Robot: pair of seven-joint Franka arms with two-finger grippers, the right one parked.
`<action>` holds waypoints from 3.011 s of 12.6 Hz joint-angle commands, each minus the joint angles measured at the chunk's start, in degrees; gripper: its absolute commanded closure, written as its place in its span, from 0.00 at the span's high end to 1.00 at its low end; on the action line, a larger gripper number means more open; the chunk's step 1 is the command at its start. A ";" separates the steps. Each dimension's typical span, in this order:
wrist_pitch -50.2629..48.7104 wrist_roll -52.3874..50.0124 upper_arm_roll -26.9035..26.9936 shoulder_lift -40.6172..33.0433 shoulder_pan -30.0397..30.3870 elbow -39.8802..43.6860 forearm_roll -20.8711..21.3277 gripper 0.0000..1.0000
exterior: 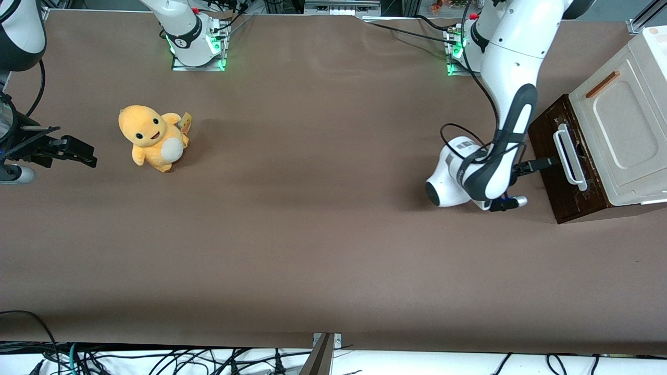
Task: Open lower drawer with left arm only
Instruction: 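Advance the open left gripper onto the white bar handle of the lower drawer, then close the left gripper around the white drawer handle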
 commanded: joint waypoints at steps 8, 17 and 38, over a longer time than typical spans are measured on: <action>0.23 -6.07 -0.38 2.23 3.69 -0.44 4.05 0.99; 0.84 -6.33 -0.47 2.23 5.89 -2.55 7.21 0.91; 0.41 -6.95 -0.64 3.02 4.14 -1.50 6.77 0.09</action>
